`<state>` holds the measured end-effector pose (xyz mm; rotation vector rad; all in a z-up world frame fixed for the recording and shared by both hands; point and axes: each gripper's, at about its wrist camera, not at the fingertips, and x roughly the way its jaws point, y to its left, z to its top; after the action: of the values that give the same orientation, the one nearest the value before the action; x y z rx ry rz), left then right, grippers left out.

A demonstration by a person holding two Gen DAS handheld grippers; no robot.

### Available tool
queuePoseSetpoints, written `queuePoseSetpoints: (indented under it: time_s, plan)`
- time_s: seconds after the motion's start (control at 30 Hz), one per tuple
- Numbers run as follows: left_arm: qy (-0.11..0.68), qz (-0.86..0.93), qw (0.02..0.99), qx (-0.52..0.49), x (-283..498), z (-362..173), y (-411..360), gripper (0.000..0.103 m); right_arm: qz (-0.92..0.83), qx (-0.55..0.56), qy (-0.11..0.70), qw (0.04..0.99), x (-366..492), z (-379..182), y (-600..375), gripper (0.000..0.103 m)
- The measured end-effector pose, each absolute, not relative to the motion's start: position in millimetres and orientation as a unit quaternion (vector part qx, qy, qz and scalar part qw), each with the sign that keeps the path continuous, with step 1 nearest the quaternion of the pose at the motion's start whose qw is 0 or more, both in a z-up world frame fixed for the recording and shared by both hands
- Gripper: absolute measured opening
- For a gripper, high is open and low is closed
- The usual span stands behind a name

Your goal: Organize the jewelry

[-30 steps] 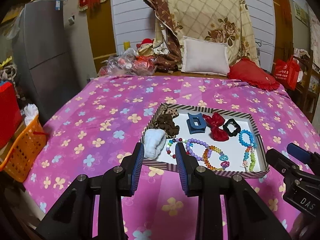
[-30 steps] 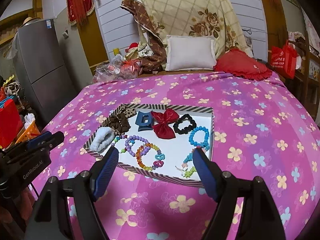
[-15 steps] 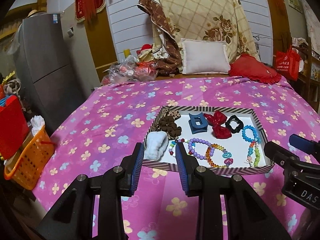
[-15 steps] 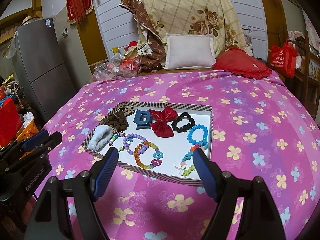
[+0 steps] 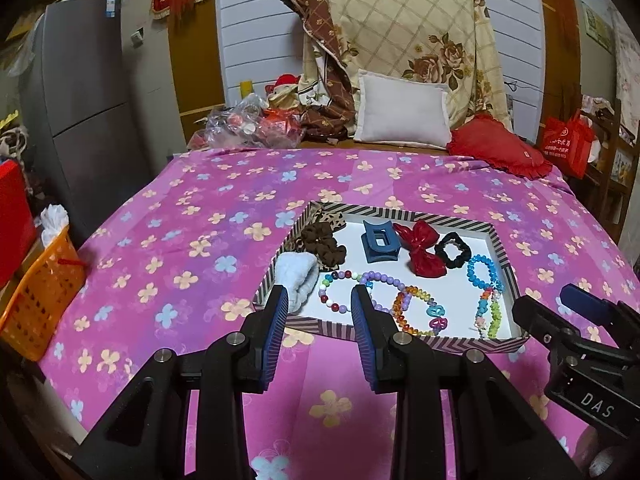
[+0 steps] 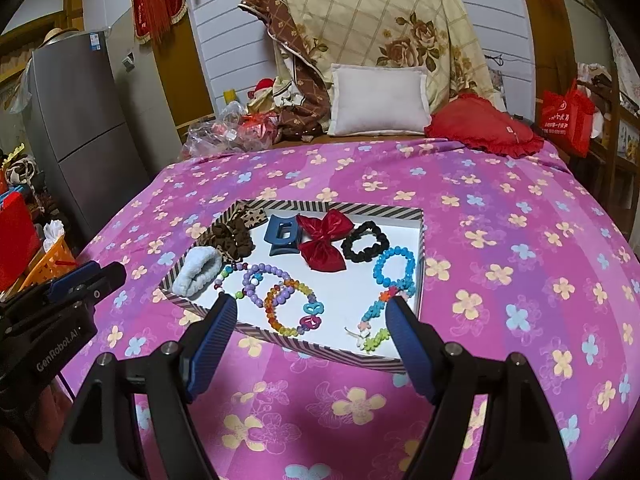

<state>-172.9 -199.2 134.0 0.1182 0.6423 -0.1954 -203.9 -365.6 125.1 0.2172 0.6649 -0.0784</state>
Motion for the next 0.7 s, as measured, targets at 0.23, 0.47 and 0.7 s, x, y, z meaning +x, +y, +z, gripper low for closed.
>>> queuePoseSetpoints:
  time_s: [0.23,0.47,0.7]
  plan:
    - [0.32,-0.097,0.941,0.056,-170.8,131.7,-197.9,0.026,-0.039,0.105,0.327,0.938,-203.8,123.8,-365.1,0.08]
    - [0.33,-0.098,0.937,0.053,-166.3,126.8,-197.9,0.026,-0.04,0.103,0.337,0.935,-200.7,117.3,-364.9,0.08]
    - [0.332,-0.095,0.937,0.053,-164.6,124.1,-197.3,0.026,-0.04,0.104,0.339,0.934,-199.4,116.6,-364.2,0.08]
